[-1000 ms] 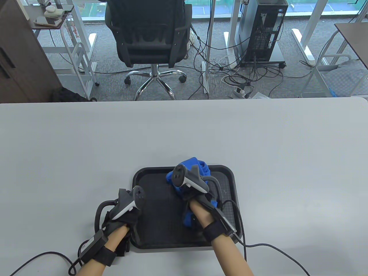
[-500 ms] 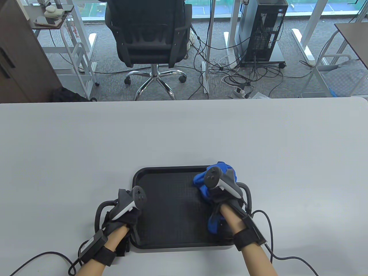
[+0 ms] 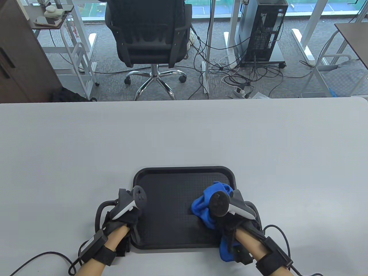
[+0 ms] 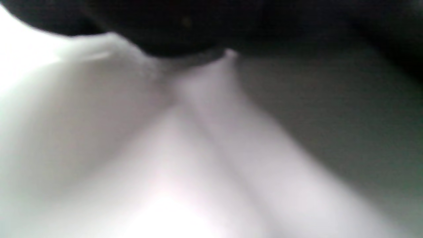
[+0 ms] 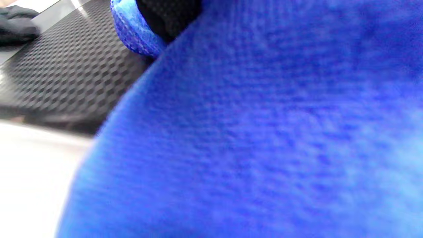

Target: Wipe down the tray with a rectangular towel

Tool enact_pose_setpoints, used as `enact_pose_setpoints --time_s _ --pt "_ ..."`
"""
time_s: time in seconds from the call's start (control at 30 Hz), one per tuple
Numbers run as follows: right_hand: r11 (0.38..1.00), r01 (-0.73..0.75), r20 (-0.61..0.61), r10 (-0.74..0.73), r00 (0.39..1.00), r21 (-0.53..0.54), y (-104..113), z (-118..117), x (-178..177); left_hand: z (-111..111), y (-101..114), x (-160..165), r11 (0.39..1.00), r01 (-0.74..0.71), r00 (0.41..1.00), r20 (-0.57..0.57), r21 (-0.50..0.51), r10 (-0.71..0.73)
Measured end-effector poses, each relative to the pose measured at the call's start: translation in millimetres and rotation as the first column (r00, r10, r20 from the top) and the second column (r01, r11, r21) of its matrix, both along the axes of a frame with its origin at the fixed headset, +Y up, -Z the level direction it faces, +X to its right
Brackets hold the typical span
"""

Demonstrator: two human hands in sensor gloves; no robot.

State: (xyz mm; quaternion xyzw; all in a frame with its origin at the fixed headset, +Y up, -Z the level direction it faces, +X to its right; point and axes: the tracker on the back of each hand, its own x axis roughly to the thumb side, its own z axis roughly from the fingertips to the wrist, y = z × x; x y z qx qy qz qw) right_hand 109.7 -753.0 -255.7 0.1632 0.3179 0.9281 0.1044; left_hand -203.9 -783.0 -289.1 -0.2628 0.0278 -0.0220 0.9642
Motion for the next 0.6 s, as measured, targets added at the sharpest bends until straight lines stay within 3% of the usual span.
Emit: enact_pose_setpoints --time_s 0.23,0.6 --pt "0.999 0.003 -0.139 -0.009 0.99 -0.041 0.1 20.5 -21.3 -0.3 -0.2 -0.1 1.0 -0.002 1.0 0.001 0.004 0.002" --pt "0.999 0.004 -0.233 -0.013 0.972 -0.039 -0.4 24.2 -60.5 -0.5 -0.2 -0.1 1.0 0.001 1.0 0.003 0.004 -0.001"
